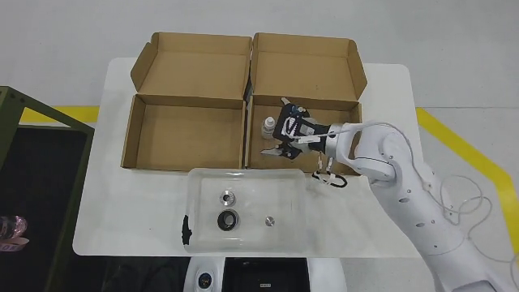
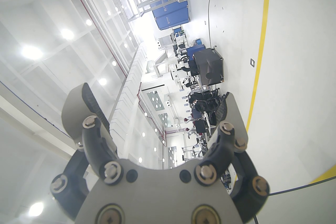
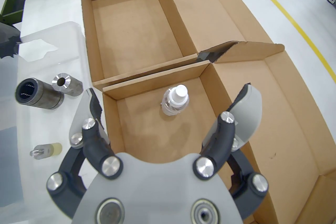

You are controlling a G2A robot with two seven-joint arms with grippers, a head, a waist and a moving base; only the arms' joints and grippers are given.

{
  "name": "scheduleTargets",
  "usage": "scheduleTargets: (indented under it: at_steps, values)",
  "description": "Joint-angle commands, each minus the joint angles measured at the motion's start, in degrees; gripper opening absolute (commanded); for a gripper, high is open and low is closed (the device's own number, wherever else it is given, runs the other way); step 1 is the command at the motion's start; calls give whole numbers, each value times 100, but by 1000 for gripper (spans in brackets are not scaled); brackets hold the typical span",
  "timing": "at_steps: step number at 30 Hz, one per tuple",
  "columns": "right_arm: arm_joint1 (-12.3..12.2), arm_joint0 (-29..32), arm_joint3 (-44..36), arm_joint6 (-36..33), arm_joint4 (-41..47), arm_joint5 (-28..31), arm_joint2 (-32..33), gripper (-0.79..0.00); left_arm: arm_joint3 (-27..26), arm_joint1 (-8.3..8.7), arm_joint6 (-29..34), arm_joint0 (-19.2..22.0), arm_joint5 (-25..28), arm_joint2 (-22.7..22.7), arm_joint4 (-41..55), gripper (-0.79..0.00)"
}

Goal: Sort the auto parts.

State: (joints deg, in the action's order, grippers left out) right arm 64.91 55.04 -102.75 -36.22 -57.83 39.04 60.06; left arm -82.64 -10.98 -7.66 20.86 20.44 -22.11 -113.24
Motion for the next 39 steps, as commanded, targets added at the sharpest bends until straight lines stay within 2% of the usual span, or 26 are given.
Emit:
scheduleTargets:
  at_steps: [1, 11, 19, 26, 39]
  values:
    - [-28, 93, -228, -133, 52, 35, 59, 0, 0, 0, 0, 0, 0, 0, 0, 0]
    - [-163, 763, -1125, -401, -95, 196, 236, 0, 0, 0, 0, 0, 0, 0, 0, 0]
    - [-268, 1374, -1687, -324, -525, 463, 288, 0, 0, 0, 0, 0, 0, 0, 0, 0]
    - [-325, 1733, -1919, -349, -905, 591, 148, 0, 0, 0, 0, 0, 0, 0, 0, 0]
    - [-395, 2050, -2120, -595, -1533, 706, -183, 0, 0, 0, 0, 0, 0, 0, 0, 0]
